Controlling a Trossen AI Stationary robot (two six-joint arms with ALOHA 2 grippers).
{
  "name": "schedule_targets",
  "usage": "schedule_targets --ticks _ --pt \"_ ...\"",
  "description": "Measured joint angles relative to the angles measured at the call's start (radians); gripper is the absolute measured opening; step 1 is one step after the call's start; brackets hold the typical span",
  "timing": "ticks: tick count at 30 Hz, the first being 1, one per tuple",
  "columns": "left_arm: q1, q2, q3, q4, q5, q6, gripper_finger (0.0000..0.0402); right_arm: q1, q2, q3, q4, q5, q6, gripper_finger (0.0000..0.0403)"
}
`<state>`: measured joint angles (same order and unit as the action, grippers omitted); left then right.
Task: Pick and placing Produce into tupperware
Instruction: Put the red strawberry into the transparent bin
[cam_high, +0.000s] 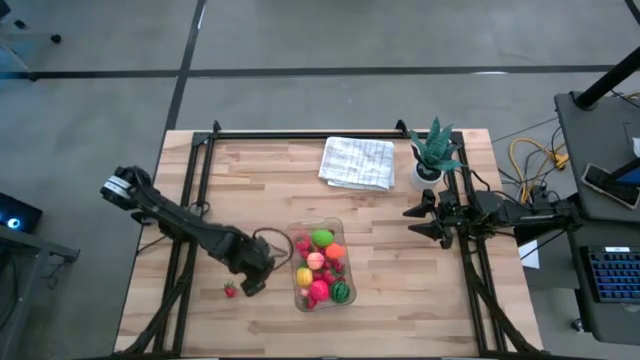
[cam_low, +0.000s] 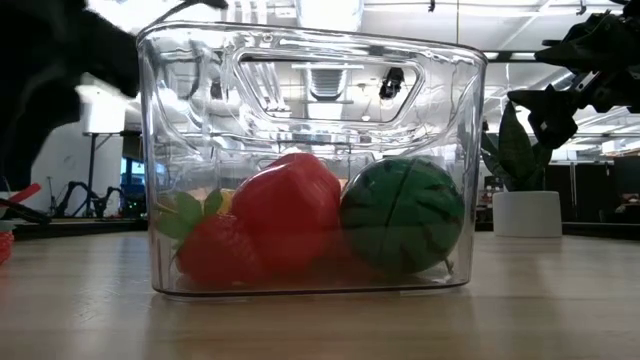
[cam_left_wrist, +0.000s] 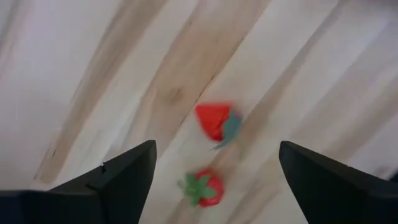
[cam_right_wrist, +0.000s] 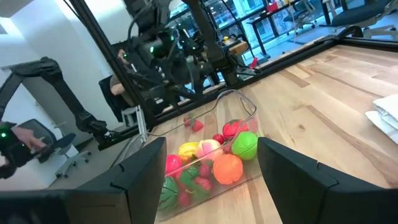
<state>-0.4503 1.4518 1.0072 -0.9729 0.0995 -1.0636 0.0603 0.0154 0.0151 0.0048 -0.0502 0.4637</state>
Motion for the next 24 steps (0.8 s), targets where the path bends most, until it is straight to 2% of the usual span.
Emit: schedule_targets --ticks 7,24 --pt "-0.052 0.106 0.001 -0.006 0.005 0.005 0.0324 0.0 0.0 0.0 0.0 0.0 0.0 0.0242" --pt "-0.053 0.282 0.007 0.076 0.022 0.017 0.0324 0.0 0.0 0.0 0.0 0.0 0.0 0.0242"
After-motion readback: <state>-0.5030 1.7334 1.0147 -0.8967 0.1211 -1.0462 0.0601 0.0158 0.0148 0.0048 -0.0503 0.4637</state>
